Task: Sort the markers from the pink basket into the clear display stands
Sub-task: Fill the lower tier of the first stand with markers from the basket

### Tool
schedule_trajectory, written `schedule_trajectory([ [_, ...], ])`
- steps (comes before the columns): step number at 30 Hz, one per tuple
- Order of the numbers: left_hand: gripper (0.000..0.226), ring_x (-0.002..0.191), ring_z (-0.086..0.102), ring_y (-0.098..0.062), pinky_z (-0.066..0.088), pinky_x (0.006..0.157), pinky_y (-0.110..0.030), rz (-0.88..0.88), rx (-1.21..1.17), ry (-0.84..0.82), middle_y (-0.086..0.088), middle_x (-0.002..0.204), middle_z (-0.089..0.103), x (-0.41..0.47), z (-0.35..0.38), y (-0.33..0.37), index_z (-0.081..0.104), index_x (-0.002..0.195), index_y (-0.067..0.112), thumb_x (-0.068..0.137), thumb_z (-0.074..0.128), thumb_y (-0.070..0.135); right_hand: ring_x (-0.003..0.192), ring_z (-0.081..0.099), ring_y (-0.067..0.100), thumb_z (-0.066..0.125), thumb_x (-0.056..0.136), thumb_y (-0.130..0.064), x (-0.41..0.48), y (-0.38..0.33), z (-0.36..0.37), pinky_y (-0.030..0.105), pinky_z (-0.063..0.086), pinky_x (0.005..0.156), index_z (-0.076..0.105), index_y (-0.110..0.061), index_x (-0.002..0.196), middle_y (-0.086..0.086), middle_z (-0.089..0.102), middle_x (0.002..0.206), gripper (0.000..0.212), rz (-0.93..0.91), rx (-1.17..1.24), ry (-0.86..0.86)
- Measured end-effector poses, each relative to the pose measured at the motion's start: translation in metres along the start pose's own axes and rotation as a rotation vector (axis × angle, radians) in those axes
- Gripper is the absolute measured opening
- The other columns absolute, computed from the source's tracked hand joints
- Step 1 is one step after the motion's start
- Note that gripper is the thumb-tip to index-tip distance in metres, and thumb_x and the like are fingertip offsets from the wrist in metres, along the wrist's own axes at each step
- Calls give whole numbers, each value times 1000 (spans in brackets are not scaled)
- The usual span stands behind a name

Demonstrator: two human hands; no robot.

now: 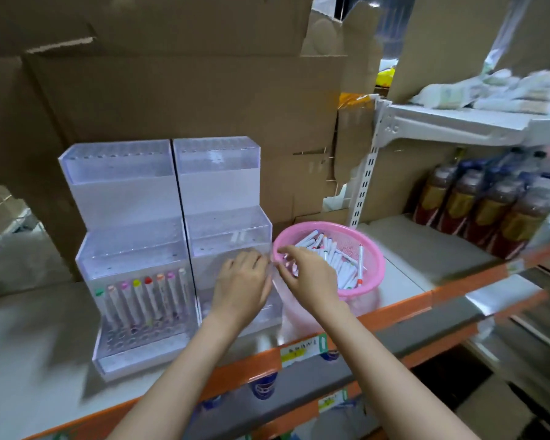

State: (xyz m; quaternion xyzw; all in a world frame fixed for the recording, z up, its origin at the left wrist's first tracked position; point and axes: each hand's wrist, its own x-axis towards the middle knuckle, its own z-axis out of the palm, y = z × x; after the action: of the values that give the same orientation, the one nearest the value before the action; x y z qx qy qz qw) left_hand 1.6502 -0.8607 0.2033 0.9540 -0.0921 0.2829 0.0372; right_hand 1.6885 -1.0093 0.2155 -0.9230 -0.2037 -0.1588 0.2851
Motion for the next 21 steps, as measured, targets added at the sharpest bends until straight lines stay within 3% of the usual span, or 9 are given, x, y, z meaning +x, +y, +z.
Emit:
schedule_trajectory([
  [6,29,80,61,-27,51,63,-35,53,-122,-120,-4,89,63,40,31,52,64,92,14,80,44,31,127,46,19,55,93,-37,9,60,-30,31,40,93,46,-26,140,-3,54,137,49,122,-106,-128],
  [8,24,82,62,-28,51,63,-35,38,-133,-181,-5,91,64,52,45,62,65,93,13,80,54,29,129,45,21,55,93,-37,13,79,-35,32,40,95,43,-27,142,-2,51,140,52,163,-155,-183],
  [10,24,92,61,-28,51,70,-36,-7,-128,-261,-6,100,64,62,58,70,64,99,14,83,58,31,128,46,23,54,92,-37,18,95,-38,34,42,97,44,-25,141,2,51,139,51,185,-191,-233],
  [13,35,110,52,-25,46,87,-38,-100,-131,-381,-4,119,57,74,73,76,57,116,17,93,44,39,124,49,27,54,93,-39,25,113,-39,34,44,92,50,-20,136,8,54,134,48,225,-224,-332],
  [19,36,113,50,-25,42,89,-37,-238,-50,-467,-8,122,53,93,85,79,53,116,15,94,42,41,108,55,31,55,90,-38,44,127,-28,33,43,77,61,-11,108,13,58,115,33,205,-250,-379],
  [21,32,113,49,-27,41,90,-37,-309,-65,-478,-11,122,51,97,86,81,51,116,12,93,46,33,108,54,31,56,90,-40,50,125,-23,34,43,81,61,-10,106,13,58,114,34,199,-259,-383],
])
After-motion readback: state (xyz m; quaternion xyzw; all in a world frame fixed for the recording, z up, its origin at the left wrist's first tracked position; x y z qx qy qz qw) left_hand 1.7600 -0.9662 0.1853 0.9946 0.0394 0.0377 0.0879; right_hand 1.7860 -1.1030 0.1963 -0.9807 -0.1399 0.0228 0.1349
